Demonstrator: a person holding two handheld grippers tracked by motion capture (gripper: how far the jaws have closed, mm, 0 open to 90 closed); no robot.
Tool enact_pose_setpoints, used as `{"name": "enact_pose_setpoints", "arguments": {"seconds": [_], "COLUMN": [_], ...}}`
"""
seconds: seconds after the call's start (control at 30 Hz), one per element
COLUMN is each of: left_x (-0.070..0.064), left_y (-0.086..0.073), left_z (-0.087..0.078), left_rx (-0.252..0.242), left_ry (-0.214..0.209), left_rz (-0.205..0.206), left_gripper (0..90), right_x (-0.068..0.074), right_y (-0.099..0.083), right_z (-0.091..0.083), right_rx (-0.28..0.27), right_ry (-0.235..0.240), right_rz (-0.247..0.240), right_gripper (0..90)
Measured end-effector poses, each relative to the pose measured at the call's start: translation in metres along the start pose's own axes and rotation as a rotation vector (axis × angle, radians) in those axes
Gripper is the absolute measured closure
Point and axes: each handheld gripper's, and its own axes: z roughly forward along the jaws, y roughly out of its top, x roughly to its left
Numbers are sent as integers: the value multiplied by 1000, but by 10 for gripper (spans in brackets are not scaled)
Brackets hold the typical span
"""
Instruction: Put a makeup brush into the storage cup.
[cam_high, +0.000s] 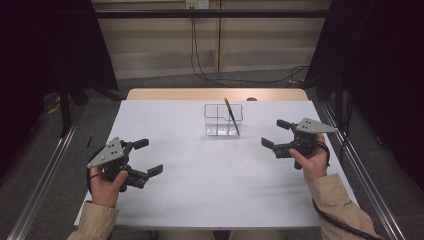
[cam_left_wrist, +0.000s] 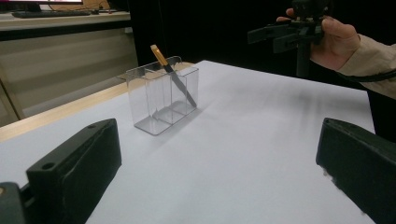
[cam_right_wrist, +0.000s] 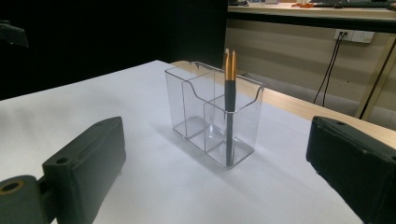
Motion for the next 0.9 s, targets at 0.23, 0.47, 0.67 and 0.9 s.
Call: {"name": "enact_pose_setpoints", "arguments": {"seconds": [0.23,0.47,0.67,0.9], "left_x": [0,0,0,1], "left_y": [0,0,0,0], "left_z": [-1,0,0,0], "left_rx": [-2,-3,-3,-4], "left_ry": [1,2,1,3], "left_rz": [-1,-2,-2,-3], "left_gripper": [0,0,0,0], "right_x": [5,9,11,13], "right_y": [-5,-8,-10,-11], "right_z": [-5,-14,-21,-30], "right_rx": [10,17,15,10], "right_ry": [5,8,7,-2], "right_rz": [-2,-2,-4,-8], "right_gripper": [44,44,45,45]}}
